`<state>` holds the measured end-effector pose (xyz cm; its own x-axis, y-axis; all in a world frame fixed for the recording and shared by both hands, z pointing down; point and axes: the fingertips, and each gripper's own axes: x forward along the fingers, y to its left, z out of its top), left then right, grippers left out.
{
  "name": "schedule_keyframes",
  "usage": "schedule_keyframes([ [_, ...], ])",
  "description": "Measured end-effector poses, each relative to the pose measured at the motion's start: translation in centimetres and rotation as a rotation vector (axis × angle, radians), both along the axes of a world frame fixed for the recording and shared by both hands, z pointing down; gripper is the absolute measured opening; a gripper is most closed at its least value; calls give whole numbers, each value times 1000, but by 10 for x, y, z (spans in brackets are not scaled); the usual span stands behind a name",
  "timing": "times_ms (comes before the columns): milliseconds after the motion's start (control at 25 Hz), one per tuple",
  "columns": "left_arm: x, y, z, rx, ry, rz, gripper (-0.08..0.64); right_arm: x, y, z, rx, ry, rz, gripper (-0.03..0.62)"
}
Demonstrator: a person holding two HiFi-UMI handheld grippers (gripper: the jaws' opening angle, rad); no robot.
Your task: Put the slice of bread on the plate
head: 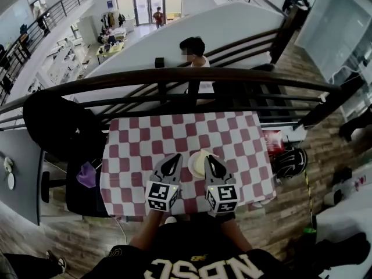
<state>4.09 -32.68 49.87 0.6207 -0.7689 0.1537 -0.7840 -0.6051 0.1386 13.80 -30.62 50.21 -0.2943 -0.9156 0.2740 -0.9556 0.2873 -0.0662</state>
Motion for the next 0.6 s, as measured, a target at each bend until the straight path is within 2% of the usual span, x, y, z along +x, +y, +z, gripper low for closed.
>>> schedule_keyframes([
  [120, -2, 2, -16, 30, 19, -2, 19, -2, 5, -26, 75, -14, 7, 17],
  [240, -3, 4, -27, 58, 26, -2, 19, -1, 8, -42, 114, 3, 17, 15],
  [600, 3, 7, -39, 115, 20, 21, 18, 5, 9, -49, 140, 31, 42, 15],
])
